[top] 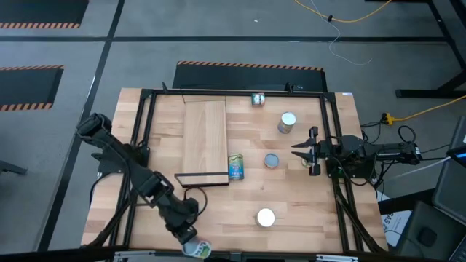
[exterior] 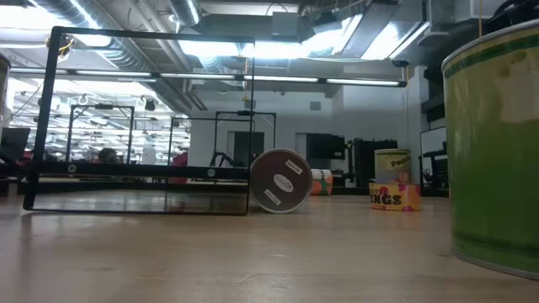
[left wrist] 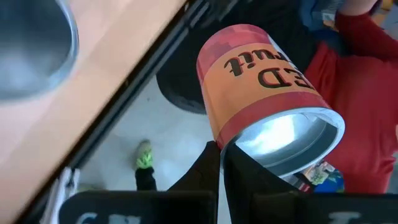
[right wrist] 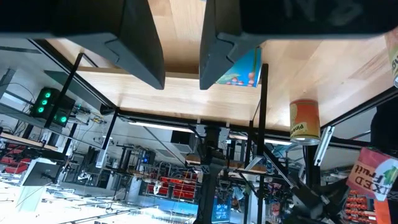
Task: Pick and place cans onto a shelf
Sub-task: Put the canned mix fruits on the shelf
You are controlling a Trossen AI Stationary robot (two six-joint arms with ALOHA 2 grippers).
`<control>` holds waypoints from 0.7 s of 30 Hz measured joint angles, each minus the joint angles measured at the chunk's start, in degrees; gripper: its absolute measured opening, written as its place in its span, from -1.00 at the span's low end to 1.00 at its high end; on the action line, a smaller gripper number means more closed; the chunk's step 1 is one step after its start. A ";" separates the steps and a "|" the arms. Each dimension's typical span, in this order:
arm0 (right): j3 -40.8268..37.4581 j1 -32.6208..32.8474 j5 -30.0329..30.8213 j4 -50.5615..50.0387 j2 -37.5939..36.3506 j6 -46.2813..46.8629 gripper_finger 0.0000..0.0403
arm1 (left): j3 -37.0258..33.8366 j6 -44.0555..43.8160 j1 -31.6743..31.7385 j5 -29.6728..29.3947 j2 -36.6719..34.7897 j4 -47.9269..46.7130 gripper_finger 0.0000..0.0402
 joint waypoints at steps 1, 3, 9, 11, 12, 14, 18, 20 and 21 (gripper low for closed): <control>0.00 0.00 0.00 0.00 0.00 0.00 -0.48 | 0.15 1.15 0.62 0.00 0.00 -0.04 -0.99; 0.00 0.01 0.00 0.00 0.00 0.00 -0.48 | 0.63 3.30 1.92 0.02 0.00 0.07 -0.99; 0.00 -0.01 0.01 0.00 -0.01 0.00 -0.48 | 2.95 10.58 5.67 0.46 -0.02 0.14 -0.99; 0.00 -0.01 0.00 0.00 -0.01 0.00 -0.48 | 4.34 14.40 6.91 -0.07 -0.02 0.01 -0.99; 0.00 -0.01 0.00 0.00 0.00 0.00 -0.48 | 5.18 16.50 7.57 -0.30 -0.02 -0.01 -0.99; 0.00 -0.01 0.00 0.00 0.00 0.00 -0.48 | 7.07 20.75 8.98 -0.84 -0.02 -0.10 -0.99; 0.00 0.00 0.00 0.00 0.00 0.00 -0.48 | 11.30 27.84 12.12 -1.00 -0.02 -5.82 -0.99; 0.00 -0.01 0.00 0.00 0.00 0.00 -0.48 | 13.64 31.28 13.91 -1.03 -0.03 -10.45 -0.99; 0.00 0.00 0.00 -0.01 -0.01 0.00 -0.48 | 14.89 33.03 14.94 -1.04 -0.04 -13.21 -0.99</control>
